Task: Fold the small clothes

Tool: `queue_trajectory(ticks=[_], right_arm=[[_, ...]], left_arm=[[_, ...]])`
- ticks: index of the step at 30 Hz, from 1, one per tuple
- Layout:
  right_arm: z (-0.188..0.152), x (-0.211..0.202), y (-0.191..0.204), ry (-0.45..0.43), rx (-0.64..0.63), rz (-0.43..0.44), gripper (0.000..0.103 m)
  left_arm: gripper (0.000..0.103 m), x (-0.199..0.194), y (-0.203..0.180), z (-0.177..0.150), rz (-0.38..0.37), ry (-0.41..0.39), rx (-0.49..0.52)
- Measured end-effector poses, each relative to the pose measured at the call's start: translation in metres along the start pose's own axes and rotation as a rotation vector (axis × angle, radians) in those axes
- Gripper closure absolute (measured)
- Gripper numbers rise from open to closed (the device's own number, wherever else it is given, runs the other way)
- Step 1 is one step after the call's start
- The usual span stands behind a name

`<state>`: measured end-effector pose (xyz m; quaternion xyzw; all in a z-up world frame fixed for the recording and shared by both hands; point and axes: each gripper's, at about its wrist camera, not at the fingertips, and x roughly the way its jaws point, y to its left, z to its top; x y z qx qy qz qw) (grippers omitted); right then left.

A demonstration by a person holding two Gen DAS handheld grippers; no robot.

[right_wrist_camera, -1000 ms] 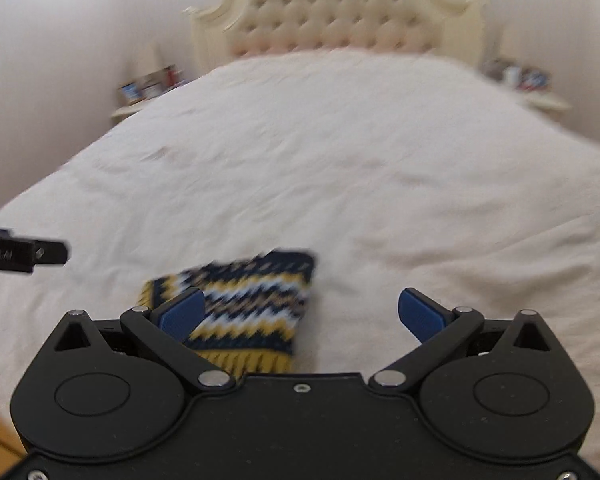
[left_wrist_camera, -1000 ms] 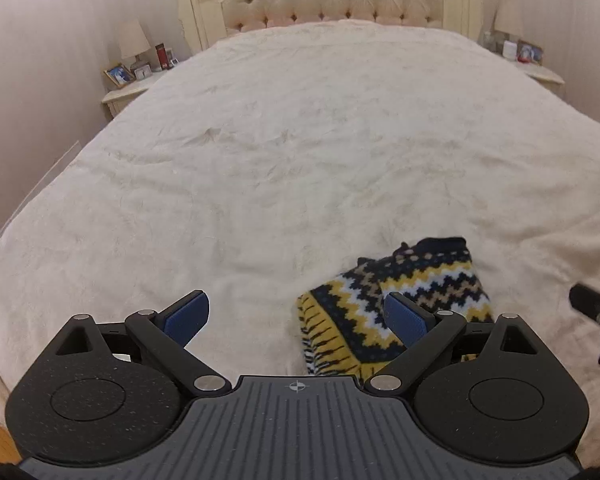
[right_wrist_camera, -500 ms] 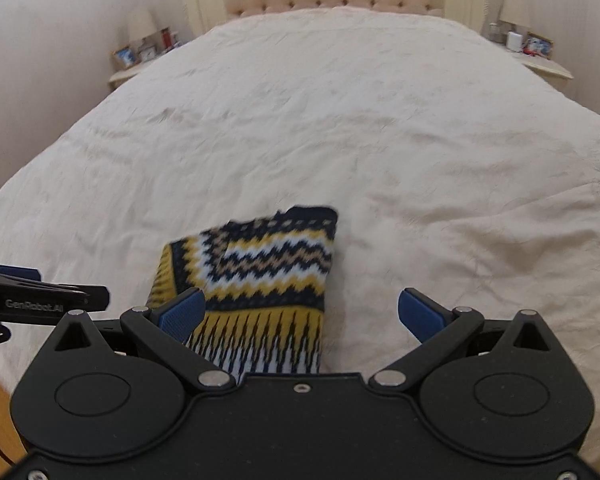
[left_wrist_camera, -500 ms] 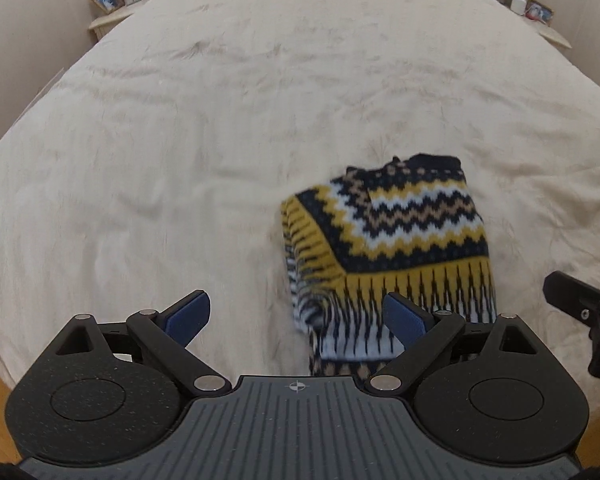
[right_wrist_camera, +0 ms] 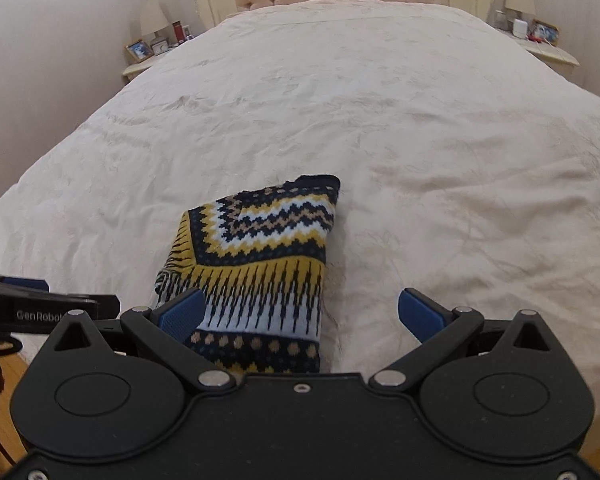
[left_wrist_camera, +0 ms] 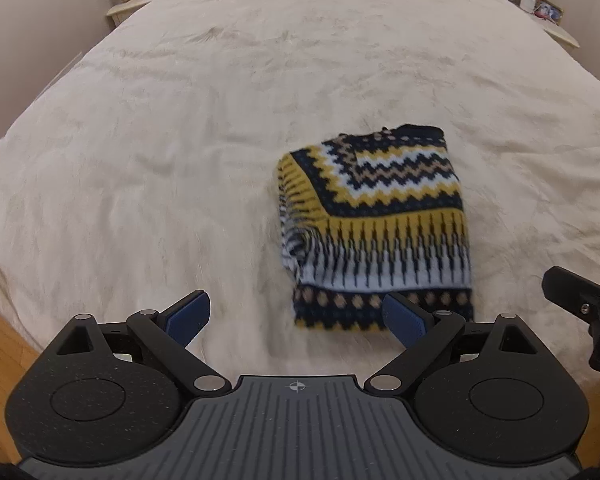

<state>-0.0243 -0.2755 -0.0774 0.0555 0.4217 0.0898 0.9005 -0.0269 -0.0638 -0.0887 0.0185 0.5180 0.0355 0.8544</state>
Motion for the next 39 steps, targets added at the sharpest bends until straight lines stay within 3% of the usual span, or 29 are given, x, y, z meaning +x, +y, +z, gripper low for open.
queue_trajectory(ticks=[18,39], right_arm=[[-0.032,-0.046,-0.013,-0.050,0.035,0.033,0.000],[-0.037,-0.061,-0.001,-0.096,0.041,0.051,0.000]], left_arm=[[0.009,-0.039,-0.011,-0.046,0.026,-0.036,-0.034],[0.009,-0.046,-0.013,-0.049,-0.015,-0.024,-0.015]])
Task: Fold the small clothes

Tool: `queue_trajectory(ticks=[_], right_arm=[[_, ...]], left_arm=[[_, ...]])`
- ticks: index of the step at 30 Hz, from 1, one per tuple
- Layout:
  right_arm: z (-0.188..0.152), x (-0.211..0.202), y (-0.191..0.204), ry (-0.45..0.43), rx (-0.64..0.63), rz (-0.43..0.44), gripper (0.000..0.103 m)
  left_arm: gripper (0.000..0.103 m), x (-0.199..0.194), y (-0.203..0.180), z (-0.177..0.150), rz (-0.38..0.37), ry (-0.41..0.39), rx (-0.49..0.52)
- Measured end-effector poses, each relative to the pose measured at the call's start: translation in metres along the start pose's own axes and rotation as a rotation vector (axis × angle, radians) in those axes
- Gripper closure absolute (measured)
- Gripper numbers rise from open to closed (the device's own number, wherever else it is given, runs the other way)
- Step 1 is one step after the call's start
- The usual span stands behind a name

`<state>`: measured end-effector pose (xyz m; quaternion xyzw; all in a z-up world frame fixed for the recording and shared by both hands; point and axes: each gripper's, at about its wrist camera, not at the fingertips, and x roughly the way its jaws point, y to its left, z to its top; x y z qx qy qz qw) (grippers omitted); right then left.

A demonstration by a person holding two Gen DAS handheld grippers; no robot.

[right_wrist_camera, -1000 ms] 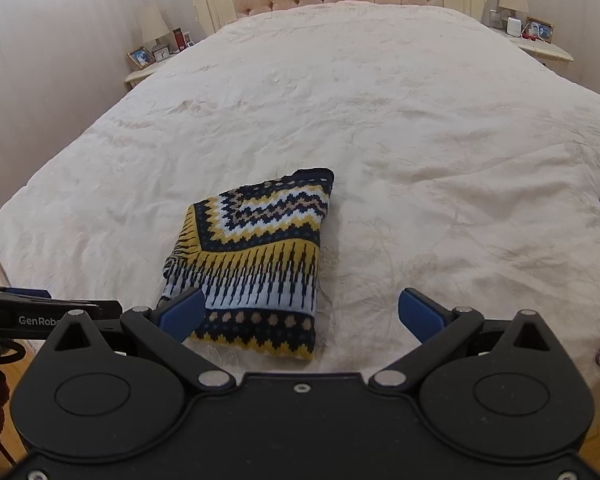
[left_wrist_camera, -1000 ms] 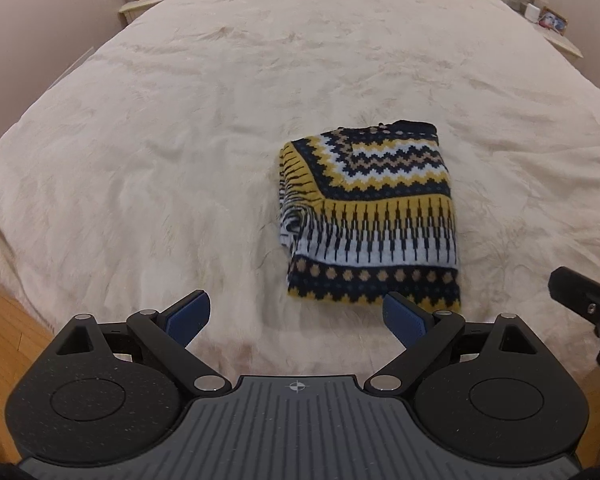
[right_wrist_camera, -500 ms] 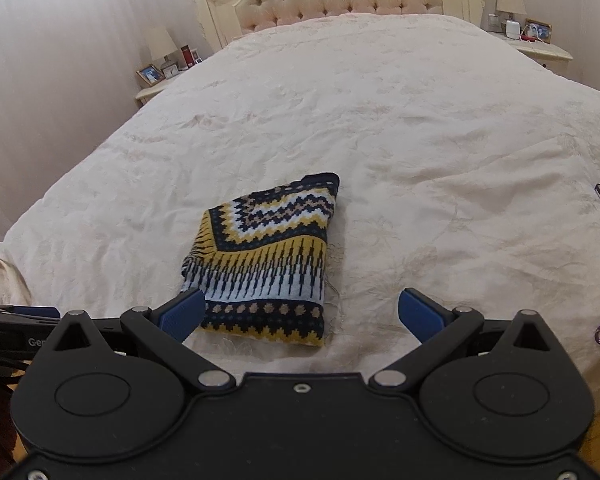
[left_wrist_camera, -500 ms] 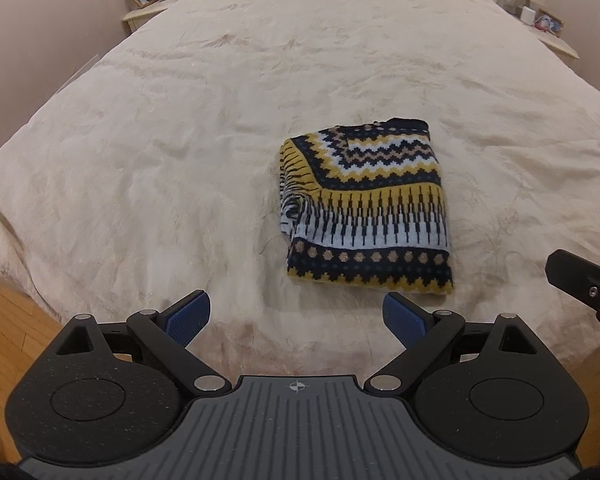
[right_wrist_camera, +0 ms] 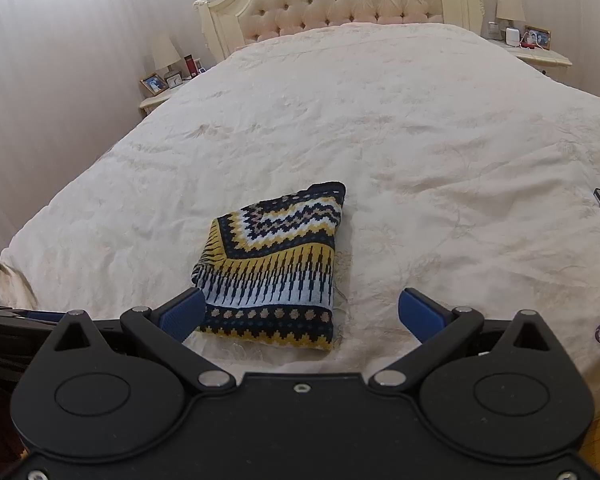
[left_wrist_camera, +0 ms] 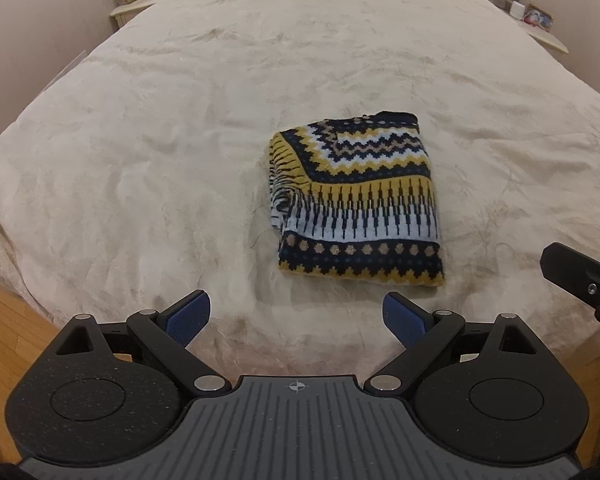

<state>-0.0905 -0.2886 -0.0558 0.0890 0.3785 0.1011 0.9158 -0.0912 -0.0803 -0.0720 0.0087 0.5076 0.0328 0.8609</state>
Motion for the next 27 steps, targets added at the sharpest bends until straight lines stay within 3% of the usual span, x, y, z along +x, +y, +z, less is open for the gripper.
queue_trajectory(ticks=[27], right_arm=[[-0.0010,0.0004,0.0079,0.014,-0.008,0.006,0.000]], left_arm=[[0.009,0.0006,0.0052,0.0004,-0.001,0.012,-0.006]])
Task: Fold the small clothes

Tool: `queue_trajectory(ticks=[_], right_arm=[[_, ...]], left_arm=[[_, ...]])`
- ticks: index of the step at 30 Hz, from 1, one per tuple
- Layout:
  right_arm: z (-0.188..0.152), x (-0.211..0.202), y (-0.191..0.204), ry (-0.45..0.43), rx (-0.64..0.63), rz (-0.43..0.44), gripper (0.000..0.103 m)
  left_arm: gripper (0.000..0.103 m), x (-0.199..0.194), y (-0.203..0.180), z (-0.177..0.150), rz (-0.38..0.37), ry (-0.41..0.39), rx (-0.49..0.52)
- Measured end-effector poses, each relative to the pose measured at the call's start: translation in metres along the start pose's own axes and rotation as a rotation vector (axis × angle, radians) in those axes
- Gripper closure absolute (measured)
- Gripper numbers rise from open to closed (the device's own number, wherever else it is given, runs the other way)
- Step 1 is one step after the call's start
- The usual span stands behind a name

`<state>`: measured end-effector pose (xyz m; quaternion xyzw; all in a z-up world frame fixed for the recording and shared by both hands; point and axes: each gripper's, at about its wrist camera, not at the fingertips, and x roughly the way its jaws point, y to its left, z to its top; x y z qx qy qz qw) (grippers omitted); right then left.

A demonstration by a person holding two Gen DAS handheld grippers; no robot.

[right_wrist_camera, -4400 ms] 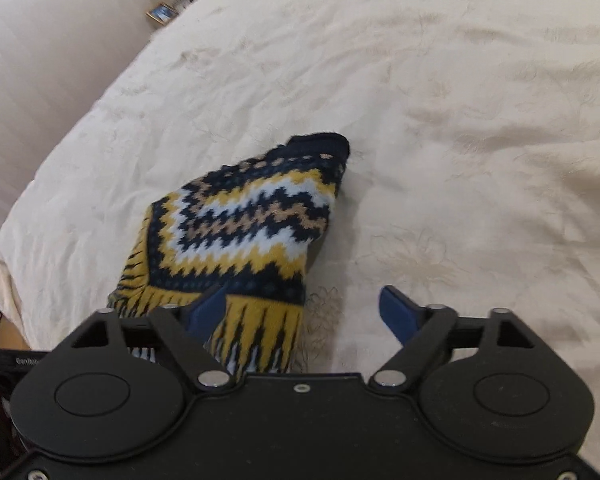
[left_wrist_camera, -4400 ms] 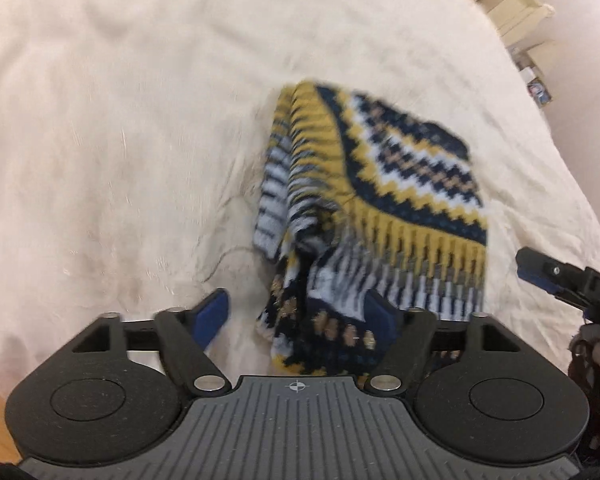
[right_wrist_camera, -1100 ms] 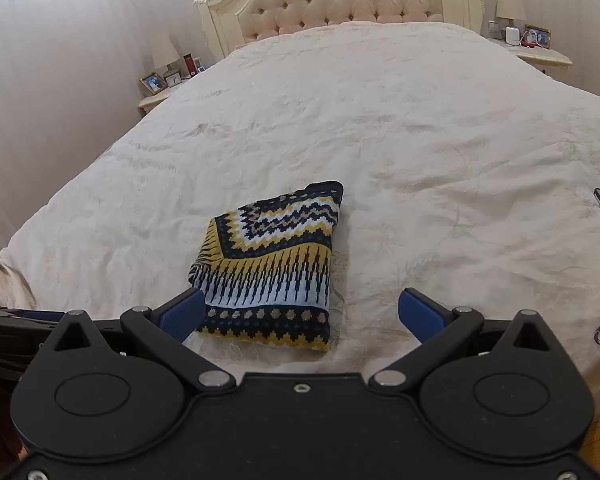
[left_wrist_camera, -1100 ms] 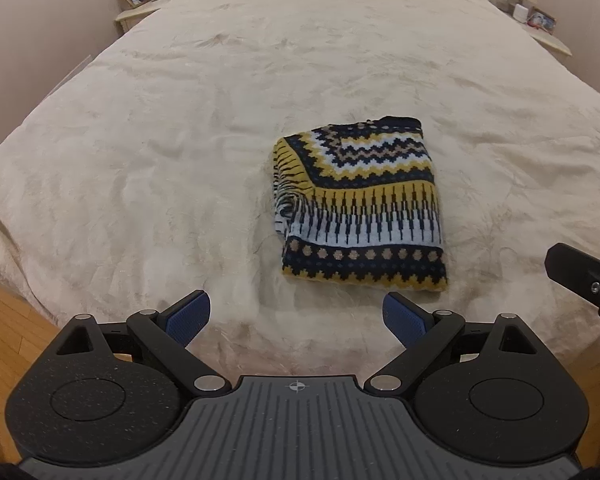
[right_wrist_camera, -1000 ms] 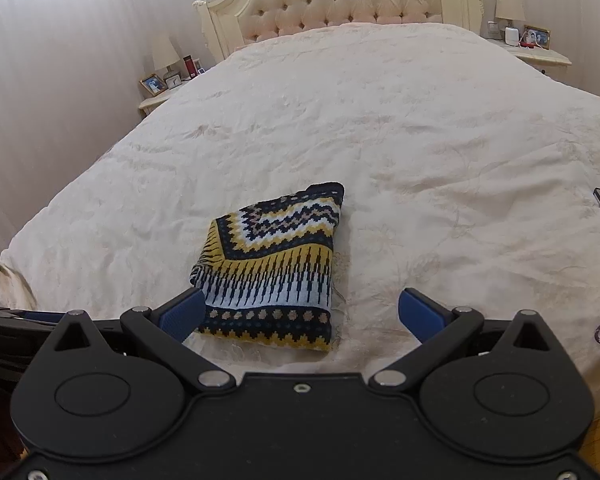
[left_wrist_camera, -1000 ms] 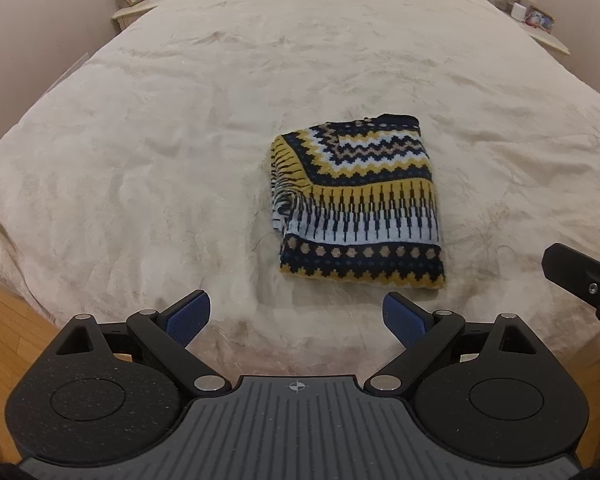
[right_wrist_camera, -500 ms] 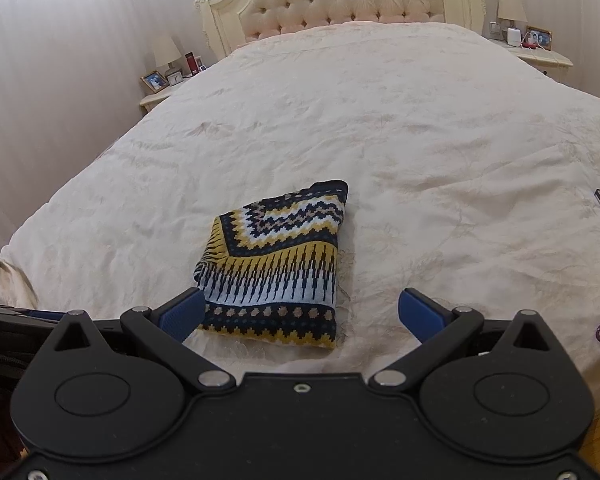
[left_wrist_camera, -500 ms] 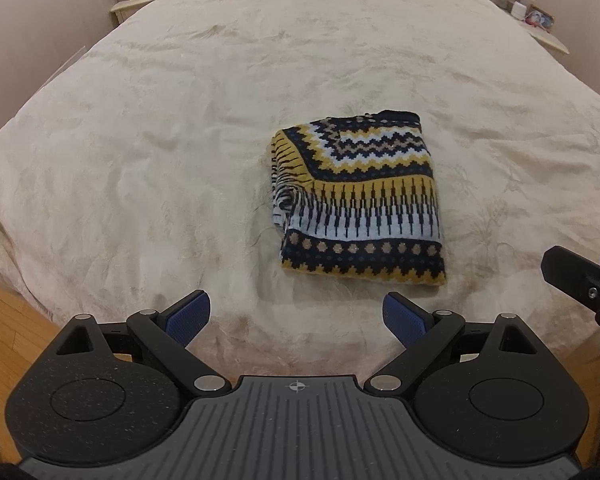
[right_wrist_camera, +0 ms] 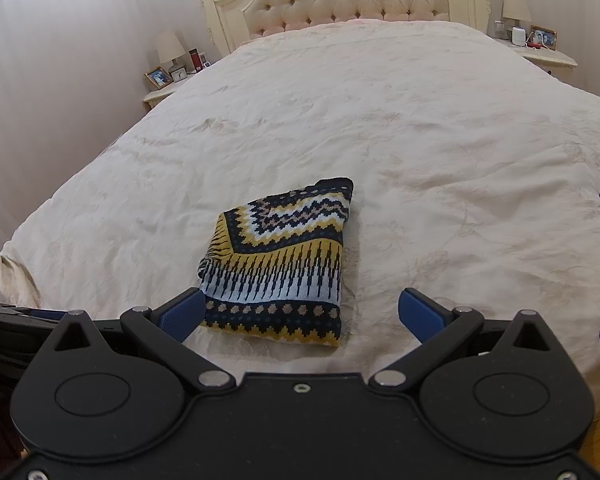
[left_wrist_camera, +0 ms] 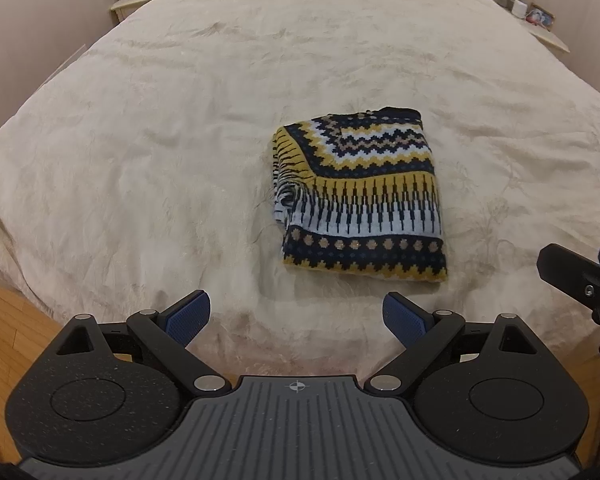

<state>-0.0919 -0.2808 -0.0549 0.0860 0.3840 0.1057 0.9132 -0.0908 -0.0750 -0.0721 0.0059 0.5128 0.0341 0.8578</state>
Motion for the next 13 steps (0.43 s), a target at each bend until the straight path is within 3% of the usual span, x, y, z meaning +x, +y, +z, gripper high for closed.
queue_trajectory(ticks=[13], right_arm=[[0.0009,0.0048,0.0004,0.010,-0.009,0.010,0.000]], left_arm=[[0.009,0.0027,0.0039,0.0033,0.009,-0.006,-0.004]])
